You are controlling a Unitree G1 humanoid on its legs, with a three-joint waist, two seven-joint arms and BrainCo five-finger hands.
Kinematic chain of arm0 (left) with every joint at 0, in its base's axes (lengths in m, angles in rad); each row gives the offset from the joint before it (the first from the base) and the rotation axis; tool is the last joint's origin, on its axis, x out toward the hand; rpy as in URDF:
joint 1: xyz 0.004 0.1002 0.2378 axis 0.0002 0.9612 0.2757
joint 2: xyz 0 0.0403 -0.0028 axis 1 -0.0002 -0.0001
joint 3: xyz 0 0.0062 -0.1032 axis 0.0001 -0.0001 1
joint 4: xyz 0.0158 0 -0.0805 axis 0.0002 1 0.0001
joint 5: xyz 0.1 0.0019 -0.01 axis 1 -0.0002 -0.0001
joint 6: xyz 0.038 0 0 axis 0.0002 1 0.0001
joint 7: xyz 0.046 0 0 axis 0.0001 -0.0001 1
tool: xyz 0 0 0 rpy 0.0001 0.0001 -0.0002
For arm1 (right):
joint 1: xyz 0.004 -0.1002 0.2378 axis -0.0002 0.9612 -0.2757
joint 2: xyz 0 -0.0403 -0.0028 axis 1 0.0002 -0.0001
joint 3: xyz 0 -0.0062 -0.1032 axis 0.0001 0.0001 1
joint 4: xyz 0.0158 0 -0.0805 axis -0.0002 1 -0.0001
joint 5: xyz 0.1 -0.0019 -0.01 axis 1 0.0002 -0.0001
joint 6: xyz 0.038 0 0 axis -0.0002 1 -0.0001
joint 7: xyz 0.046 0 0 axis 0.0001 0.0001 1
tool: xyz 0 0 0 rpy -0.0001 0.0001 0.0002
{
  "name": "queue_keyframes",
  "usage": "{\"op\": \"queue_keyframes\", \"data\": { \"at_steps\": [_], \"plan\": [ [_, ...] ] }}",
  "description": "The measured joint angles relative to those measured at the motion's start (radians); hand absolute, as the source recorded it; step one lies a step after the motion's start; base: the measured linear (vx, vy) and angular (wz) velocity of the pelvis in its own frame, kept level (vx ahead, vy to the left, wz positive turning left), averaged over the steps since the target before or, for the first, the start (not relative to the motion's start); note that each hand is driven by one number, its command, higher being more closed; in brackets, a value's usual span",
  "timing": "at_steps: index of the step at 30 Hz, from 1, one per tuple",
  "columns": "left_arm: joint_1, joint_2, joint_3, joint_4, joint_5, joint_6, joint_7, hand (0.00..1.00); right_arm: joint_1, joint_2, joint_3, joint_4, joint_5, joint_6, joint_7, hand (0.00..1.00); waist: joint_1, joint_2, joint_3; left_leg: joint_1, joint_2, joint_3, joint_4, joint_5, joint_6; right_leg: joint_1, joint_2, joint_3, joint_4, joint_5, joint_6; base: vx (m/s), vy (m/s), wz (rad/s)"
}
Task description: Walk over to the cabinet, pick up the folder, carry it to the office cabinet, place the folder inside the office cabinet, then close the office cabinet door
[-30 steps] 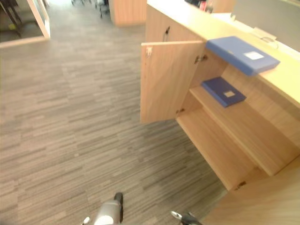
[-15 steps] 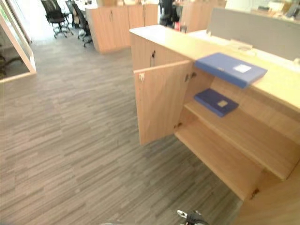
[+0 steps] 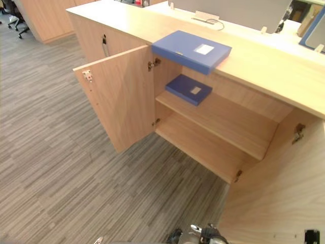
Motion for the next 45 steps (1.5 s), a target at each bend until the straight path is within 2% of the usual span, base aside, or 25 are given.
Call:
{"op": "queue_keyframes", "data": {
  "at_steps": [1, 3, 4, 6, 8, 10, 12, 14, 15, 16, 17, 18, 19, 21, 26, 31, 34, 36, 38, 39, 40, 41, 43, 44, 45],
  "plan": [
    [0.001, 0.0, 0.0, 0.0, 0.0, 0.002, 0.0, 0.0, 0.002, 0.0, 0.0, 0.0, 0.0, 0.0, 0.0, 0.0, -0.001, 0.002, -0.003, 0.0, 0.009, 0.0, 0.004, -0.005, -0.008, 0.008, 0.013, -0.003, -0.015, 0.0, 0.0, 0.19, -0.085, 0.09],
    [0.002, 0.006, -0.002, 0.0, 0.004, 0.005, -0.001, 0.0, 0.009, 0.011, -0.027, 0.0, 0.003, -0.001, 0.0, 0.0, -0.003, -0.002, -0.007, -0.039, 0.044, 0.01, 0.134, -0.055, -0.059, 0.052, 0.059, -0.007, -0.08, 0.006, 0.009, 0.19, -0.063, 0.08],
    [0.001, 0.01, -0.002, 0.0, 0.003, 0.005, -0.001, 0.0, 0.012, 0.018, -0.033, 0.001, 0.009, -0.002, -0.001, 0.0, -0.003, -0.008, -0.01, -0.07, 0.05, 0.018, 0.207, -0.075, -0.06, 0.06, 0.064, -0.007, -0.096, 0.006, 0.009, 0.18, -0.061, 0.0],
    [0.001, 0.021, -0.009, -0.011, 0.003, 0.006, -0.001, 0.0, 0.025, 0.023, -0.03, 0.002, 0.037, -0.002, -0.004, 0.0, -0.007, -0.017, -0.018, -0.186, 0.086, 0.03, 0.546, -0.11, -0.056, 0.121, 0.084, 0.005, -0.152, 0.019, 0.011, 0.18, -0.044, -0.15],
    [0.014, 0.01, -0.012, -0.026, 0.003, 0.006, -0.001, 0.0, 0.035, 0.012, -0.025, 0.002, 0.042, -0.003, -0.005, 0.0, -0.006, 0.003, -0.028, -0.25, 0.128, 0.016, 0.766, -0.078, -0.075, 0.164, 0.111, 0.045, -0.171, 0.023, 0.009, 0.22, 0.044, -0.49],
    [0.025, 0.015, -0.025, -0.027, 0.001, 0.006, -0.001, 0.0, 0.037, 0.009, -0.015, 0.002, 0.041, -0.002, -0.007, 0.0, 0.002, -0.005, -0.026, -0.321, 0.144, 0.001, 0.965, -0.041, -0.076, 0.2, 0.121, 0.115, -0.193, 0.019, 0.003, 0.33, 0.137, -1.0],
    [0.027, 0.014, -0.026, -0.035, 0.001, 0.006, -0.002, 0.0, 0.027, 0.005, -0.019, 0.012, 0.039, -0.001, -0.01, 0.0, 0.018, -0.009, -0.019, -0.392, 0.126, -0.004, 1.029, -0.14, -0.06, 0.216, 0.105, 0.193, -0.201, 0.021, 0.004, 0.26, 0.178, -1.2],
    [0.039, 0.016, -0.03, -0.04, 0.001, 0.005, -0.004, 0.0, 0.026, 0.003, -0.019, 0.024, 0.039, 0.003, -0.011, 0.0, 0.026, -0.016, -0.011, -0.457, 0.078, -0.048, 0.957, -0.197, -0.038, 0.248, 0.066, 0.258, -0.194, 0.036, 0.03, 0.24, 0.314, -1.14],
    [0.042, 0.018, -0.029, -0.04, 0.002, 0.004, -0.006, 0.0, 0.025, 0.003, -0.018, 0.024, 0.039, 0.004, -0.012, 0.0, 0.036, -0.023, -0.005, -0.47, 0.045, -0.091, 0.823, -0.196, -0.039, 0.261, 0.035, 0.297, -0.188, 0.035, 0.051, 0.24, 0.416, -1.16],
    [0.044, 0.018, -0.03, -0.041, 0.003, 0.003, -0.007, 0.0, 0.025, -0.003, -0.016, 0.022, 0.038, 0.004, -0.013, 0.0, 0.041, -0.016, -0.007, -0.468, 0.016, -0.173, 0.615, -0.155, -0.04, 0.271, 0.013, 0.328, -0.187, 0.023, 0.094, 0.2, 0.384, -0.98],
    [0.045, 0.015, -0.031, -0.043, 0.003, 0.003, -0.007, 0.0, 0.024, -0.008, -0.015, 0.02, 0.038, 0.004, -0.013, 0.0, 0.042, -0.005, -0.005, -0.467, 0.01, -0.214, 0.533, -0.058, -0.053, 0.276, 0.01, 0.342, -0.185, 0.016, 0.118, 0.19, 0.334, -0.69],
    [0.042, 0.025, -0.031, -0.038, 0.003, 0.003, -0.008, 0.0, 0.026, 0.007, 0.003, 0.023, 0.038, 0.006, -0.015, 0.0, 0.046, -0.02, 0.002, -0.432, -0.014, -0.196, 0.512, -0.005, -0.038, 0.292, -0.014, 0.366, -0.184, 0.019, 0.148, 0.24, 0.294, -0.29],
    [0.043, 0.041, -0.031, -0.041, 0.003, -0.002, -0.008, 0.0, 0.029, 0.023, 0.024, 0.023, 0.038, 0.007, -0.012, 0.0, 0.043, -0.055, -0.004, -0.411, -0.045, -0.182, 0.471, 0.004, -0.031, 0.29, -0.033, 0.362, -0.189, 0.024, 0.139, 0.26, 0.25, -0.06],
    [0.029, 0.055, -0.026, -0.039, 0.003, -0.01, -0.012, 0.0, -0.001, 0.019, 0.043, 0.023, 0.033, 0.006, -0.012, 0.0, 0.048, -0.069, 0.0, -0.406, -0.087, -0.166, 0.471, -0.006, -0.021, 0.273, -0.032, 0.353, -0.224, 0.062, 0.103, 0.17, 0.165, 0.01],
    [0.037, 0.071, -0.029, -0.016, 0.021, -0.011, -0.012, 0.0, -0.075, 0.02, 0.057, 0.021, 0.015, -0.008, -0.011, 0.0, 0.049, -0.07, -0.015, -0.389, -0.145, -0.153, 0.426, 0.004, 0.011, 0.291, -0.067, 0.369, -0.325, 0.15, 0.105, 0.11, 0.129, -0.14],
    [0.035, 0.062, -0.052, -0.016, 0.031, -0.011, -0.011, 0.0, -0.057, 0.018, 0.062, 0.022, -0.002, -0.006, -0.01, 0.0, 0.048, -0.064, -0.031, -0.349, -0.171, -0.155, 0.341, 0.041, 0.026, 0.292, -0.089, 0.368, -0.34, 0.153, 0.104, -0.01, 0.013, -0.08],
    [0.042, 0.05, -0.052, -0.017, 0.038, -0.013, -0.01, 0.0, -0.036, 0.012, 0.059, 0.022, -0.007, 0.002, -0.009, 0.0, 0.056, -0.055, -0.033, -0.289, -0.228, -0.212, 0.265, 0.046, 0.025, 0.271, -0.131, 0.382, -0.321, 0.135, 0.111, -0.04, 0.057, -0.57],
    [0.051, 0.05, -0.065, -0.017, 0.04, -0.013, -0.008, 0.0, -0.016, 0.014, 0.05, 0.02, -0.022, 0.007, -0.008, 0.0, 0.051, -0.048, -0.027, -0.234, -0.256, -0.245, 0.225, 0.035, 0.046, 0.252, -0.163, 0.401, -0.224, 0.103, 0.094, -0.03, 0.095, -0.43],
    [0.058, 0.051, -0.085, -0.018, 0.05, -0.014, -0.009, 0.0, 0.028, 0.005, 0.043, 0.004, -0.038, 0.008, 0.001, 0.0, 0.046, -0.035, -0.031, -0.166, -0.262, -0.252, 0.15, 0.035, 0.066, 0.132, -0.233, 0.395, 0.081, 0.082, 0.065, -0.04, 0.09, -0.23],
    [0.055, 0.054, -0.087, -0.018, 0.054, -0.014, -0.011, 0.0, 0.028, 0.003, 0.045, -0.005, -0.043, 0.007, 0.001, 0.0, 0.043, -0.038, -0.03, -0.158, -0.266, -0.251, 0.134, 0.041, 0.075, 0.09, -0.257, 0.387, 0.165, 0.081, 0.036, -0.03, 0.117, -0.14],
    [0.055, 0.056, -0.084, -0.018, 0.064, -0.014, -0.013, 0.0, 0.027, 0.001, 0.052, -0.025, -0.044, -0.004, 0.0, 0.0, 0.039, -0.046, -0.031, -0.147, -0.275, -0.249, 0.11, 0.052, 0.089, 0.018, -0.308, 0.36, 0.308, 0.092, -0.029, -0.01, 0.089, -0.05],
    [0.055, 0.06, -0.075, -0.019, 0.068, -0.014, -0.014, 0.0, 0.026, -0.002, 0.061, -0.032, -0.044, -0.006, 0.0, 0.0, 0.034, -0.054, -0.026, -0.134, -0.275, -0.247, 0.095, 0.061, 0.096, -0.009, -0.331, 0.343, 0.361, 0.108, -0.049, -0.02, 0.065, -0.05],
    [0.079, 0.059, -0.063, -0.018, 0.08, -0.007, -0.015, 0.0, 0.019, -0.001, 0.089, -0.029, -0.044, -0.007, 0.0, 0.0, 0.032, -0.057, -0.022, -0.101, -0.252, -0.25, 0.04, 0.077, 0.111, -0.017, -0.315, 0.32, 0.357, 0.1, -0.012, 0.0, -0.026, -0.24],
    [0.085, 0.059, -0.063, -0.016, 0.083, -0.004, -0.014, 0.0, 0.015, 0.001, 0.093, -0.028, -0.044, -0.008, 0.001, 0.0, 0.03, -0.05, -0.021, -0.098, -0.239, -0.256, 0.036, 0.088, 0.113, -0.017, -0.288, 0.32, 0.334, 0.064, 0.018, 0.01, -0.091, -0.4],
    [0.085, 0.058, -0.069, -0.013, 0.084, -0.002, -0.014, 0.0, 0.007, 0.003, 0.1, -0.024, -0.044, -0.008, 0.001, 0.0, 0.03, -0.034, -0.01, -0.098, -0.211, -0.266, 0.039, 0.109, 0.11, -0.016, -0.228, 0.322, 0.274, 0.014, 0.054, 0.0, -0.132, -0.45]
  ]
}}
